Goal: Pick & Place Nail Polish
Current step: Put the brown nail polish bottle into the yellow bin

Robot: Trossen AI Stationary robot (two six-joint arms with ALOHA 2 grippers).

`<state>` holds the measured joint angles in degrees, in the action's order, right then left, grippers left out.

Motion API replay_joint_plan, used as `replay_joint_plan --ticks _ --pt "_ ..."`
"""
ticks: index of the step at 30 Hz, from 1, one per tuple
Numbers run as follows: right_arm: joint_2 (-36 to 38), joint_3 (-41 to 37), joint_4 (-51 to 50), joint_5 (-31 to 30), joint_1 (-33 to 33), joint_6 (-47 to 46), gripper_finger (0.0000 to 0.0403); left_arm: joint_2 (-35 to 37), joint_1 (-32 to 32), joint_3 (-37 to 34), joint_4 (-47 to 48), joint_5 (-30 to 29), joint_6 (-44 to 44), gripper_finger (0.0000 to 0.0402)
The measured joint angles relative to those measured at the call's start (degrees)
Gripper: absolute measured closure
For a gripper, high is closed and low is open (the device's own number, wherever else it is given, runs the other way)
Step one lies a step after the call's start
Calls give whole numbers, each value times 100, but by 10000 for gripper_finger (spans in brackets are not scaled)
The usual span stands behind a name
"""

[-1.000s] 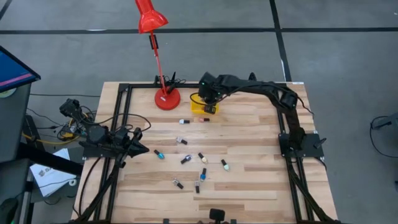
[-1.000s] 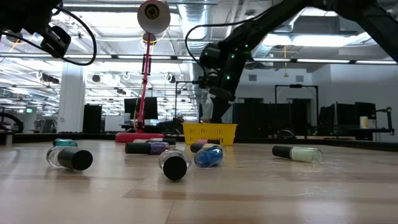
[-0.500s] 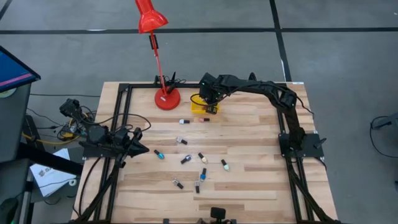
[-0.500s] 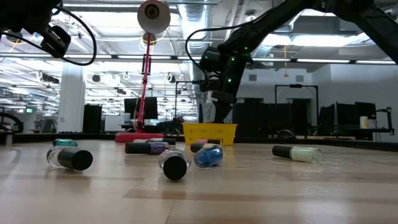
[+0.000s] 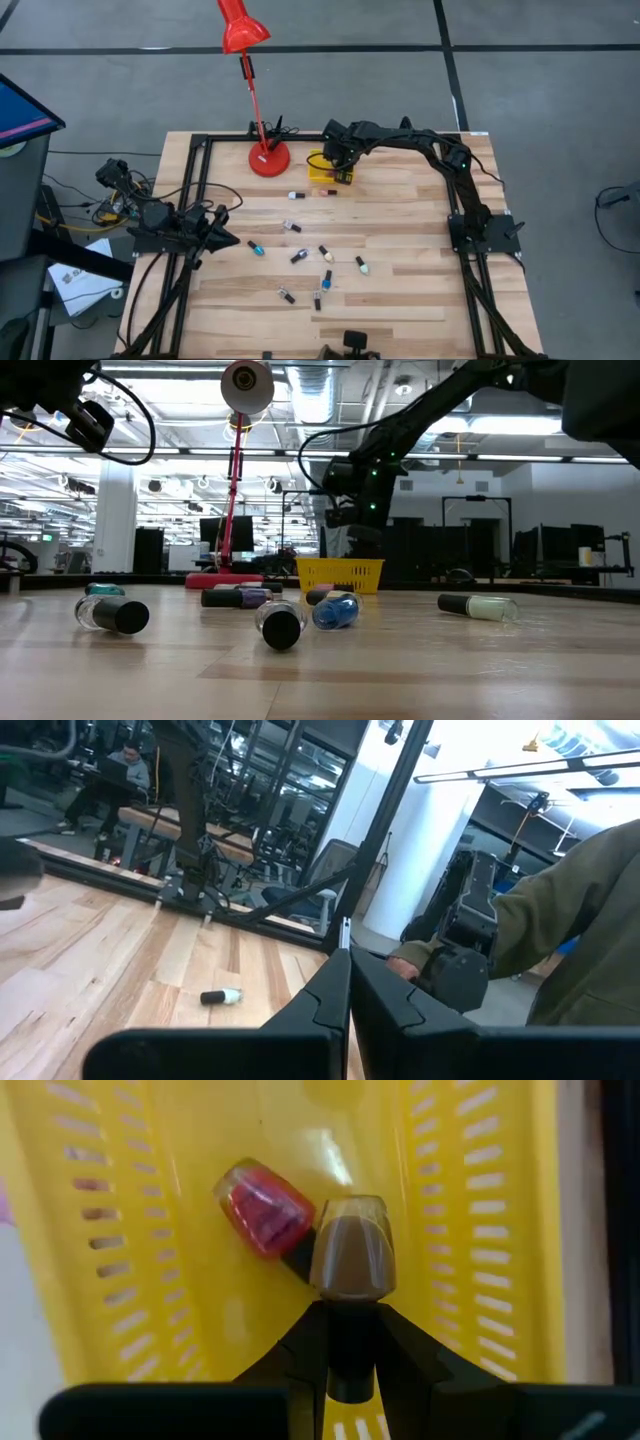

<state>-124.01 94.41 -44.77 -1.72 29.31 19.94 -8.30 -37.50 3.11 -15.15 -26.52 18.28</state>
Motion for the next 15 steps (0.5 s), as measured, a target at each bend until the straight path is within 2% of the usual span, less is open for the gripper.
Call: replay_joint_plan --ticks 7,15 --pt "2 2 8 0 12 0 342 0 2 0 -27 0 1 400" --pt "2 29 -19 0 8 7 280 -1 0 0 -38 0 0 400"
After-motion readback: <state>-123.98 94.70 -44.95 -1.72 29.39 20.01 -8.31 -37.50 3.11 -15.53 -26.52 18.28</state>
